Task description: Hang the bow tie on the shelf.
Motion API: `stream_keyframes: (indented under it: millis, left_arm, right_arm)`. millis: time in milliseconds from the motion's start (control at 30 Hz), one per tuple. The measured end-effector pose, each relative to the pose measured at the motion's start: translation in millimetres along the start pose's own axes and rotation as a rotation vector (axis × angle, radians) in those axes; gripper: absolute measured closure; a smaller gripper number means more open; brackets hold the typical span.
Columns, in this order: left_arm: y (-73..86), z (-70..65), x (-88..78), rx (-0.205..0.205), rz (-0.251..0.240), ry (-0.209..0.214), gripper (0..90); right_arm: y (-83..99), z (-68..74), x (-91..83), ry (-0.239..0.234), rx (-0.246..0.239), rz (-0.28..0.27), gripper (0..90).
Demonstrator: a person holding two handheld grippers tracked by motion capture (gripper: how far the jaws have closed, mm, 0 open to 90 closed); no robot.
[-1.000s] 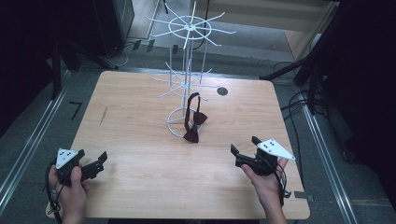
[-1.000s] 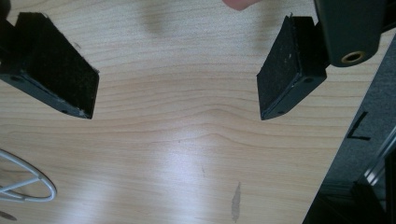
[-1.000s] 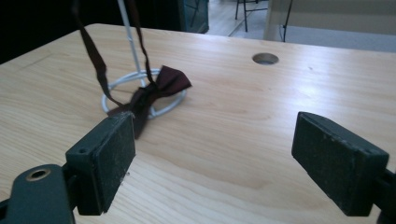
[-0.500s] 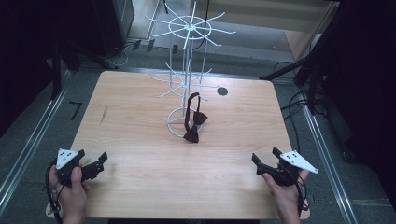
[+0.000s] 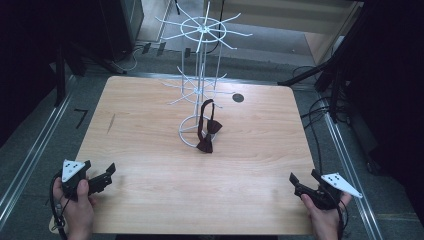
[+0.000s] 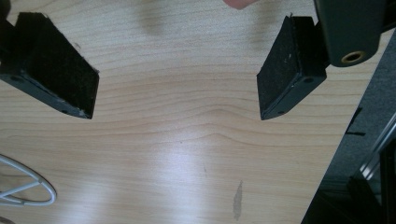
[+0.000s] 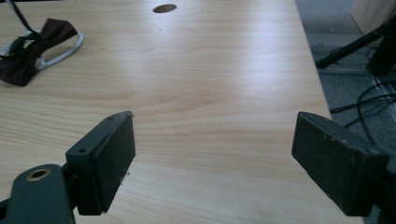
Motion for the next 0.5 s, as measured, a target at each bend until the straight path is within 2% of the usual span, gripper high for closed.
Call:
stream_keyframes:
  millis: [233, 400, 500]
  left_arm:
    - [-0.2, -0.3, -0.1, 0.001, -0.004, -0.003, 13.6]
    - [-0.2, -0.2, -0.3, 0.0, -0.004, -0.001, 13.5]
    - [-0.3, 0.3, -0.4, -0.003, -0.005, 0.001, 13.6]
  right_arm:
    - [13.2, -26.4, -11.8, 0.054, 0.031, 0.014, 14.1]
    - [20.3, -34.1, -17.0, 0.063, 0.053, 0.019, 14.1]
    - [19.5, -36.0, -19.9, 0.072, 0.048, 0.013, 14.2]
Point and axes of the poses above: each handheld gripper's, and its own axes: x roughly forward along the jaws, y roughly out of its underside, z roughly to its left, the point moved 7 cm from there along x, roughly forward along the jaws, and after that the axes turned 14 degrees about -z, right-handed, at the moved point
